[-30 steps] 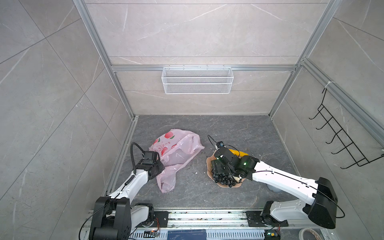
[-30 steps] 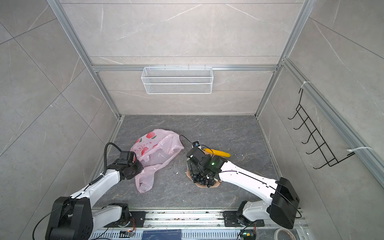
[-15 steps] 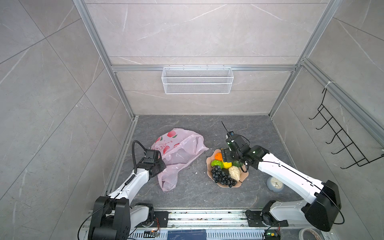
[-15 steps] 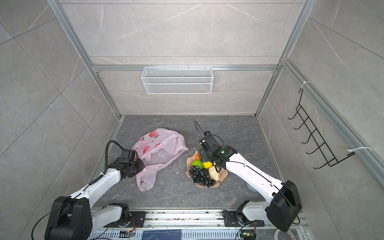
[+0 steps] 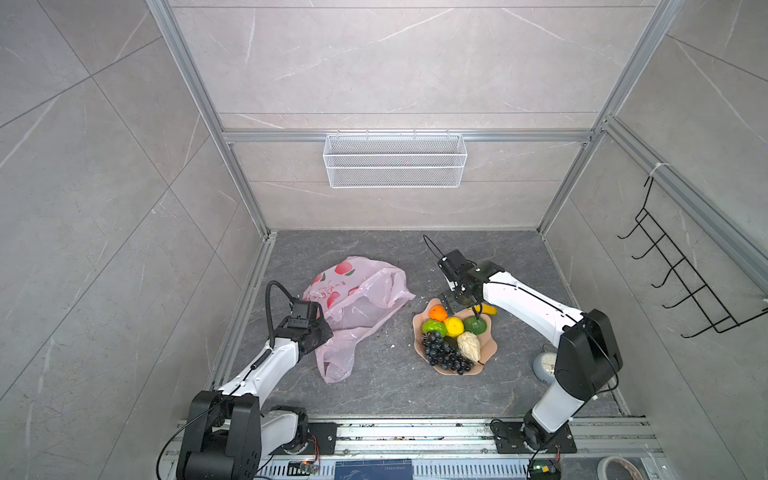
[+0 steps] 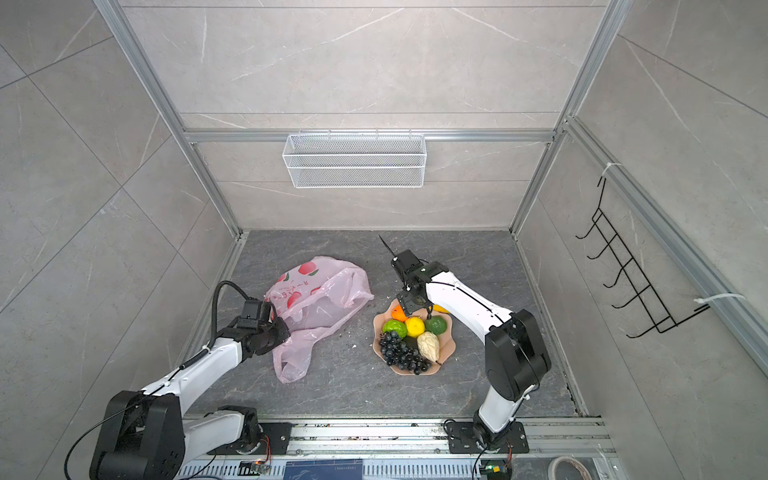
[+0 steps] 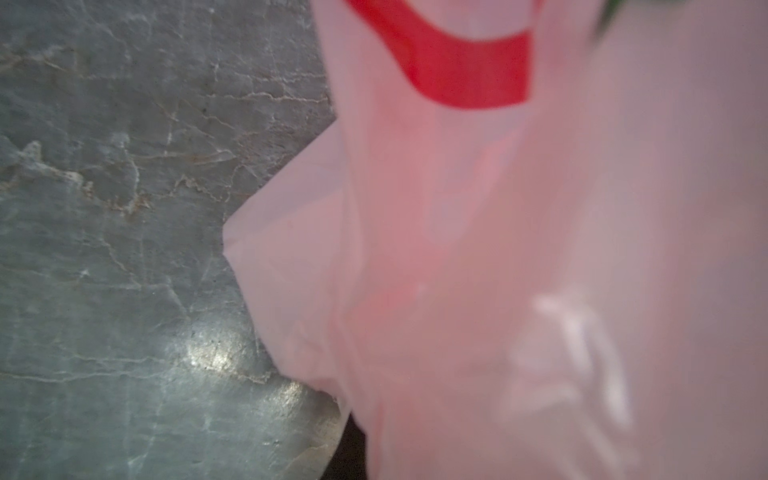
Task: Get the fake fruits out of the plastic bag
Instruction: 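Grasp the yellow banana tip at the bowl's far edge with the right gripper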
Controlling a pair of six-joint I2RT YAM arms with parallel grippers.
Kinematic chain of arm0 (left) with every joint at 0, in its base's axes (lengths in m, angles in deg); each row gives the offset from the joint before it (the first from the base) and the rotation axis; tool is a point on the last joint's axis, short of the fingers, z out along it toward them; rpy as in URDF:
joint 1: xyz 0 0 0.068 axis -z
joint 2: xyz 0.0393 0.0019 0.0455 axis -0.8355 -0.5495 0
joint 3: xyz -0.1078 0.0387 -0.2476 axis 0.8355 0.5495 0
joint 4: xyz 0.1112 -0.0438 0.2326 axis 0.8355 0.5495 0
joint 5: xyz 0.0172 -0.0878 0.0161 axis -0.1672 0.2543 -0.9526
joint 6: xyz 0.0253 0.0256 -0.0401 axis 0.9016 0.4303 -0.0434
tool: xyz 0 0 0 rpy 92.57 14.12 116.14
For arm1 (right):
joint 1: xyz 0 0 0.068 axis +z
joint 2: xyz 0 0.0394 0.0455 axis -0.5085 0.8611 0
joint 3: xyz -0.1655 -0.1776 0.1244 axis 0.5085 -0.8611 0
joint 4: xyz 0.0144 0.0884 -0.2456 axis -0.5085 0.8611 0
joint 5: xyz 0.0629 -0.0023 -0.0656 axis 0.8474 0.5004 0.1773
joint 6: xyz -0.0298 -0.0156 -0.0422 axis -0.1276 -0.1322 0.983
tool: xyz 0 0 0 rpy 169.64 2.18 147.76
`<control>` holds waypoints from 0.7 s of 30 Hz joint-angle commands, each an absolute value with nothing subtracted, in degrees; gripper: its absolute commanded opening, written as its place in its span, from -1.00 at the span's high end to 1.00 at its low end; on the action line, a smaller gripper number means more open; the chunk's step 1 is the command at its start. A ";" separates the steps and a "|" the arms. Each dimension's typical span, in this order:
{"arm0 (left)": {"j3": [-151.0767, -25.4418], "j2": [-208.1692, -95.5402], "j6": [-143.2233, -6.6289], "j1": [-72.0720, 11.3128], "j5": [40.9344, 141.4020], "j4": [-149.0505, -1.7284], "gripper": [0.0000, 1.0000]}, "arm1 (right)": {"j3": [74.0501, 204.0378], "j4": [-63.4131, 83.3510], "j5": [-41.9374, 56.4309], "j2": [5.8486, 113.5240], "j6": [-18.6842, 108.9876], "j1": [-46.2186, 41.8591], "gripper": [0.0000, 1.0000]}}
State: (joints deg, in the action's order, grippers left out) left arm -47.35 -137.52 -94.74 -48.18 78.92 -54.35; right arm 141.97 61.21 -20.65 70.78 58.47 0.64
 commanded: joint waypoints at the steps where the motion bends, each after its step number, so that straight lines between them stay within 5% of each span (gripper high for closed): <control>1: -46.78 -137.05 -93.16 -48.06 79.33 -56.05 0.82 | 144.78 66.05 -22.12 72.70 62.40 -0.36 -0.66; 21: -47.42 -138.48 -92.92 -48.06 79.45 -55.90 0.82 | 147.14 65.27 -26.27 79.60 65.16 -0.58 -0.48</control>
